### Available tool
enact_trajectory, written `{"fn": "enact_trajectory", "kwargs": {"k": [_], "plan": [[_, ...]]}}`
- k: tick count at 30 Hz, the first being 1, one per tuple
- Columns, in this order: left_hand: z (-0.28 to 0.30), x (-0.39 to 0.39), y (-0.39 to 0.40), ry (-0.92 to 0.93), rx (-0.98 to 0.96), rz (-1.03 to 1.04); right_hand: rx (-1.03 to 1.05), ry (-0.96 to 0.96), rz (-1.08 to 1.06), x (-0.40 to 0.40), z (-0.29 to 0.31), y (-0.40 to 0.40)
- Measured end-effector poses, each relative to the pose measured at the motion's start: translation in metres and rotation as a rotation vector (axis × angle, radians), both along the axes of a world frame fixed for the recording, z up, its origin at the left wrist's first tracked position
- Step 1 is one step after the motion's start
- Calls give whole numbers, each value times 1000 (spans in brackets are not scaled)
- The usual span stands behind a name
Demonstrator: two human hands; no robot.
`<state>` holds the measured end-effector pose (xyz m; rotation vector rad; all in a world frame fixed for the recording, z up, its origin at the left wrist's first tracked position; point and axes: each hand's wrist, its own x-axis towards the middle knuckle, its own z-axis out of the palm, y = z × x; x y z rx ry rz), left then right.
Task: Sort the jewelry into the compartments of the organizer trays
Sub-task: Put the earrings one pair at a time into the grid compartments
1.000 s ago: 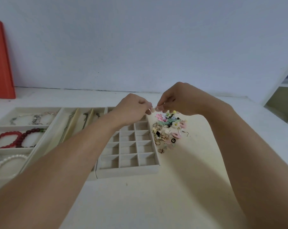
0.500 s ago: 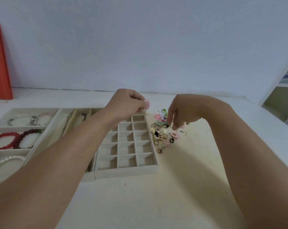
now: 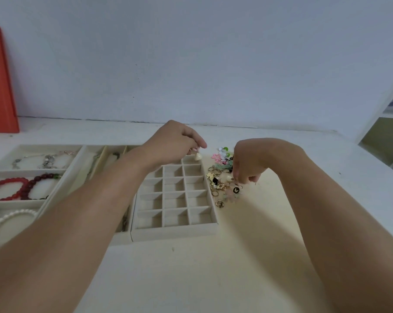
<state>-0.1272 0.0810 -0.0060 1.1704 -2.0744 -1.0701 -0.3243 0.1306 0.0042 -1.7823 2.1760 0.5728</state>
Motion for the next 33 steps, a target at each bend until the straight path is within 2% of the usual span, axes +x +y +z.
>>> {"fn": "enact_trajectory", "kwargs": {"k": [3, 5, 7, 9, 11, 13, 18, 25, 30, 33], "plan": [[1, 0, 0, -17, -22, -8, -70, 0, 3, 0, 1, -1], [1, 1, 0, -25, -35, -6, -214, -58, 32, 1, 9, 3], [3, 2, 2, -22, -57, -3, -399, -195, 79, 1, 19, 7], [7, 3, 2, -23, -80, -8, -497, -409, 107, 7, 27, 11], [10, 4, 3, -31, -105, -22, -523, -566, 141, 16, 31, 13], [12, 6, 0, -30, -131, -21, -539, -644, 166, 21, 29, 12], [11, 14, -3, -11, -139, -51, -613, -689, 208, 24, 23, 6], [13, 24, -3, -24, -148, -43, -669, -848, 156, 31, 21, 6], [12, 30, -6, 54, -150, 38, -853, -1035, -14, 37, 6, -3], [11, 35, -10, 158, -74, 95, -717, -1307, -129, 39, -5, -8]]}}
